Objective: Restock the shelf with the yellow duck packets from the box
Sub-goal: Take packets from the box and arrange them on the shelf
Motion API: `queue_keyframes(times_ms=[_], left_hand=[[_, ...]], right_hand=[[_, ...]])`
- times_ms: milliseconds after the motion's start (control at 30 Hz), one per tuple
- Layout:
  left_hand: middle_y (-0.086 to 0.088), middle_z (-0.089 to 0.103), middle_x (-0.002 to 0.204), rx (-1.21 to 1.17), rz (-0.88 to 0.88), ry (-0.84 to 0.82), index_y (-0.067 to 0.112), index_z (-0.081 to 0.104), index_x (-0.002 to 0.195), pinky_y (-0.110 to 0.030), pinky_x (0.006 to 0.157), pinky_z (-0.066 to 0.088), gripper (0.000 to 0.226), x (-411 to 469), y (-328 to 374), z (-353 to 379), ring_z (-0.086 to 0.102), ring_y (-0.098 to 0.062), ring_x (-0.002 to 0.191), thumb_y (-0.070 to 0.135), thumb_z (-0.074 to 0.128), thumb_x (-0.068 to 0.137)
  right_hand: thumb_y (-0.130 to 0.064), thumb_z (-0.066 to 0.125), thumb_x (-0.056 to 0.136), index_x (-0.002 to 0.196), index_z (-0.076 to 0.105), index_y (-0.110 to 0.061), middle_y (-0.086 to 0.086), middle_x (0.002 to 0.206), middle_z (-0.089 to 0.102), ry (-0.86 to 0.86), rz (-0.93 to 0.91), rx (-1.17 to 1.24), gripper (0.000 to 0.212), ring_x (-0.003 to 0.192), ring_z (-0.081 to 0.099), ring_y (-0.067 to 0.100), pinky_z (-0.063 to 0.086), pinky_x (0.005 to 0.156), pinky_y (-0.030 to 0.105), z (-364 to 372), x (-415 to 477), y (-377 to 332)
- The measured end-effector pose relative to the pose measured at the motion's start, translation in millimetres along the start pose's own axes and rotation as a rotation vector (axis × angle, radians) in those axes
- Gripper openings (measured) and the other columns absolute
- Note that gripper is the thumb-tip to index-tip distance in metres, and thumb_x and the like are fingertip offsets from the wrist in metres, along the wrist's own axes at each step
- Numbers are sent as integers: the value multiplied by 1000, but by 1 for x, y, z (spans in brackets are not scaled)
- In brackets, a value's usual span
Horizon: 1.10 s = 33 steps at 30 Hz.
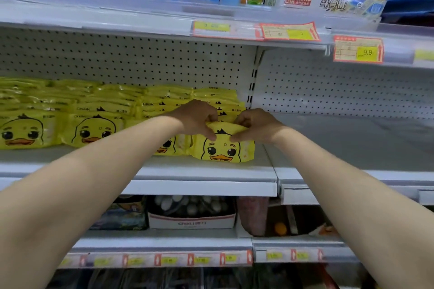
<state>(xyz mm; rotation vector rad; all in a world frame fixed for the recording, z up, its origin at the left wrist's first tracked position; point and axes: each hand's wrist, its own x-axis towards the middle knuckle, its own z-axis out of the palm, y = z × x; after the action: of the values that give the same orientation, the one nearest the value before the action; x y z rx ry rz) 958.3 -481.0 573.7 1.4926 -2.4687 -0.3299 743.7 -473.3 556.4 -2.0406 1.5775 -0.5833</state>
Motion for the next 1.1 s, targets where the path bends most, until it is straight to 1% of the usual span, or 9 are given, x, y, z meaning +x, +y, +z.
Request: queue_keyframes(times_ms=[100, 233, 433, 567, 700, 767, 833, 967, 1100], left_hand=[[11, 55, 82, 9, -21, 7, 26, 60, 91, -28, 67, 41, 35, 0, -2, 2, 56, -18, 83, 34, 86, 69], [-1, 52, 95, 78, -71, 30, 38, 55, 83, -29, 68, 43, 38, 3, -2, 3, 57, -23, 85, 45, 86, 63], [-3, 41, 109, 141, -141, 42, 34, 57, 111, -36, 86, 50, 59, 2, 3, 4, 55, -26, 93, 48, 86, 62], [-3, 38, 112, 145, -208, 103, 33, 54, 116, -37, 88, 50, 63, -5, 10, 11, 53, -28, 97, 46, 86, 63], [0, 56, 120, 171, -204, 218, 31, 51, 124, -37, 94, 43, 71, -13, 11, 21, 42, -27, 120, 50, 83, 64], [0, 55, 128, 192, -218, 266, 29, 49, 130, -38, 100, 38, 72, -21, 14, 21, 36, -27, 127, 48, 81, 68], [-1, 50, 134, 173, -255, 307, 31, 47, 134, -39, 102, 37, 74, -30, 14, 20, 34, -27, 129, 48, 80, 69], [-4, 46, 138, 110, -318, 364, 33, 47, 136, -39, 104, 38, 73, -56, 0, 11, 33, -28, 131, 46, 80, 72], [-9, 45, 135, 65, -370, 449, 30, 50, 134, -41, 102, 41, 70, -98, -27, -9, 34, -30, 130, 44, 81, 73]], right_hand=[[-32, 91, 66, 101, 69, -27, -6, 100, 70, 38, -3, 9, 42, 96, 65, 11, 49, 77, 22, -1, -3, 3], [-30, 90, 67, 105, 69, -27, -6, 105, 69, 84, 13, 41, 44, 99, 64, 10, 47, 79, 21, 2, -5, 6], [-28, 88, 71, 107, 65, -25, -6, 106, 65, 104, 9, -16, 43, 98, 61, 11, 42, 69, 15, 5, -7, 4], [-32, 87, 71, 109, 63, -24, -3, 109, 61, 151, -17, -130, 45, 101, 58, 14, 44, 80, 23, 9, -6, 3], [-38, 86, 70, 115, 61, -26, -1, 114, 51, 192, -53, -229, 53, 108, 54, 18, 46, 87, 30, 6, -5, 2], [-40, 84, 71, 119, 60, -26, -3, 111, 47, 235, -83, -219, 55, 112, 51, 18, 41, 86, 28, 1, -5, -1], [-41, 82, 73, 122, 59, -27, -2, 116, 47, 268, -123, -211, 55, 119, 47, 18, 38, 86, 28, -2, -4, -9], [-41, 79, 76, 129, 55, -28, 3, 135, 47, 294, -174, -220, 59, 130, 41, 23, 41, 100, 35, 3, -5, -39], [-40, 80, 76, 131, 54, -30, 3, 142, 43, 239, -181, -235, 62, 134, 39, 24, 39, 101, 34, 28, -10, -73]])
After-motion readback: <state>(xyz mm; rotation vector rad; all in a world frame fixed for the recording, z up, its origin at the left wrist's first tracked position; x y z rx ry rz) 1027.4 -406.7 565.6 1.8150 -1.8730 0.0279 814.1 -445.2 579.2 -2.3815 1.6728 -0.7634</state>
